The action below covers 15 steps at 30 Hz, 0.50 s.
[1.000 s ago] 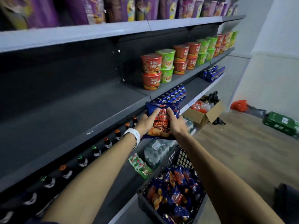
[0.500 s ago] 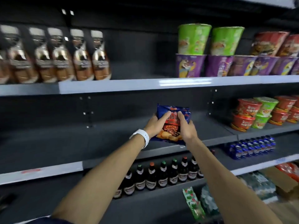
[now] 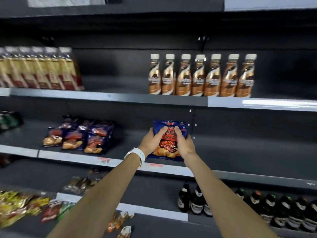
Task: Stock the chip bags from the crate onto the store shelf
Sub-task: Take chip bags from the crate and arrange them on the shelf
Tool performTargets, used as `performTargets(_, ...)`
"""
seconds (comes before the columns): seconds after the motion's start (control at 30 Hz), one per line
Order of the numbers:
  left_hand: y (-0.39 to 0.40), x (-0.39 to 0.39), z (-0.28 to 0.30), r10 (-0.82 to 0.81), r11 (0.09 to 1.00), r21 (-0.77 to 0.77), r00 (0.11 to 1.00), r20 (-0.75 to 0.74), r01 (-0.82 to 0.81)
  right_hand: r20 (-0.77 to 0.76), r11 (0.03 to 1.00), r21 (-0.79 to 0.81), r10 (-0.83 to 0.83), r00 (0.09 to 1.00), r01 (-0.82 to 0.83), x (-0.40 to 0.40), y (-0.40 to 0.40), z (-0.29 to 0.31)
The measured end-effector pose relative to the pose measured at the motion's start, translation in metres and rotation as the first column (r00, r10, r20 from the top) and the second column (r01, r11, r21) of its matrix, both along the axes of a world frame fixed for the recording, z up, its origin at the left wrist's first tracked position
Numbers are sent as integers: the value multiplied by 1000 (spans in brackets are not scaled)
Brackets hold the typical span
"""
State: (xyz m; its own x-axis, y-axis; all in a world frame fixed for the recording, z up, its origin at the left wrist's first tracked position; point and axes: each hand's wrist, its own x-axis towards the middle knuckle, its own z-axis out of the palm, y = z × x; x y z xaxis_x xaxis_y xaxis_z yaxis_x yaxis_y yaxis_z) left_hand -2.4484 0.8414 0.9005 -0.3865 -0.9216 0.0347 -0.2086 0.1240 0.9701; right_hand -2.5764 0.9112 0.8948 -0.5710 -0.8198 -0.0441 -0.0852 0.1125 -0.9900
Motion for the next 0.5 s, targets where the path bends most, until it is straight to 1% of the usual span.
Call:
performTargets(0.1,-16,64,-3,88,996,14,996,-28,-87,-7,997,11,73,997,-73,62,-22,-2)
performTargets(0.27,-27,150,-10,193,980,53,981,-18,-192,-20,983,32,181,983,-180,142,-49,-5)
performTargets(0.37,-18,186,-2,227,973,50,974,2,-227,-28,974,56,221,975,-219,177,-58,-7)
performTargets(0.5,-25,219,-4,273,960,71,961,-45,-269,-35,965,50,257,966,-256,209,-71,-10)
